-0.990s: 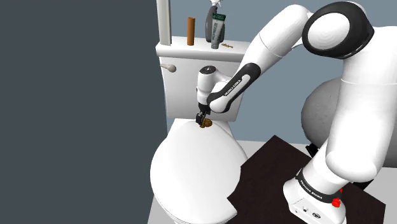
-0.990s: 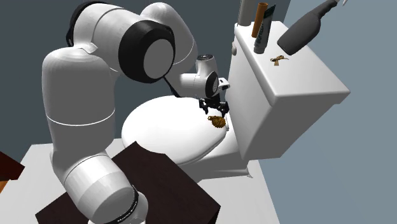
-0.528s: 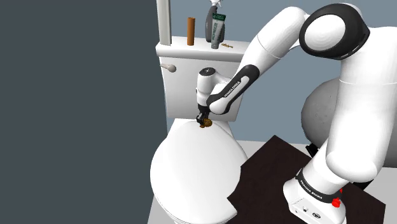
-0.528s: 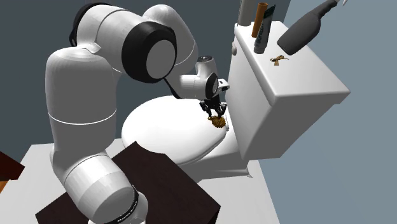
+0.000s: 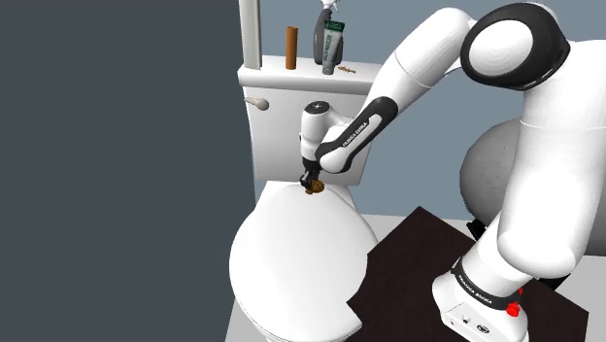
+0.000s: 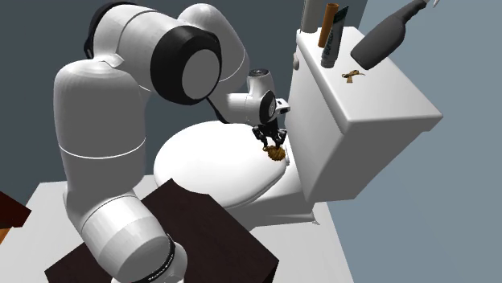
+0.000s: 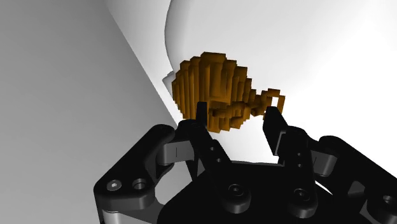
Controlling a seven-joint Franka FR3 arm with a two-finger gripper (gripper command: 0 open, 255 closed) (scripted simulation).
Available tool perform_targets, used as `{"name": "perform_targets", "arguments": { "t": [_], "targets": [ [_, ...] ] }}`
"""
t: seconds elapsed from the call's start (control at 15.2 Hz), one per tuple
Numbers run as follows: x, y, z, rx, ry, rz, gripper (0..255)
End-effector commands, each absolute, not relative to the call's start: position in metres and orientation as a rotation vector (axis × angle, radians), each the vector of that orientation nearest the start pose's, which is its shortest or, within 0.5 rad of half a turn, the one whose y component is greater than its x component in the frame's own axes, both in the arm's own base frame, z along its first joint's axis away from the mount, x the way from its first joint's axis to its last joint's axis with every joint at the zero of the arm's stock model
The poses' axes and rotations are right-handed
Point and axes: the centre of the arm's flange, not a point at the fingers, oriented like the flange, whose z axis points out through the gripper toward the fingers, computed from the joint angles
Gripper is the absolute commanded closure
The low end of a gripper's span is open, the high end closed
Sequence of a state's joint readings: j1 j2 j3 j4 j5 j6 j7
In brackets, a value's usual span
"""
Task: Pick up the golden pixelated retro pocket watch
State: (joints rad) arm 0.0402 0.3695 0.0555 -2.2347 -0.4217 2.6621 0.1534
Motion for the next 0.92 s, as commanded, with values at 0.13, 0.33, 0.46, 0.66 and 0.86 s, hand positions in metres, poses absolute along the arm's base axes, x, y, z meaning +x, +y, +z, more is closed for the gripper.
{"name": "perform_targets", "arguments": {
  "t": [0.13,0.33,0.46,0.66,0.86],
  "targets": [
    [0.547,0.065,0.228,-3.275,-0.507,-0.138,255],
    [0.547,0.065,0.244,-3.275,-0.507,-0.138,255],
    [0.547,0.065,0.254,-3.275,-0.507,-0.138,255],
    [0.547,0.065,0.27,-3.275,-0.507,-0.138,255],
    [0.547,0.065,0.282,-3.275,-0.507,-0.138,255]
  ]
}}
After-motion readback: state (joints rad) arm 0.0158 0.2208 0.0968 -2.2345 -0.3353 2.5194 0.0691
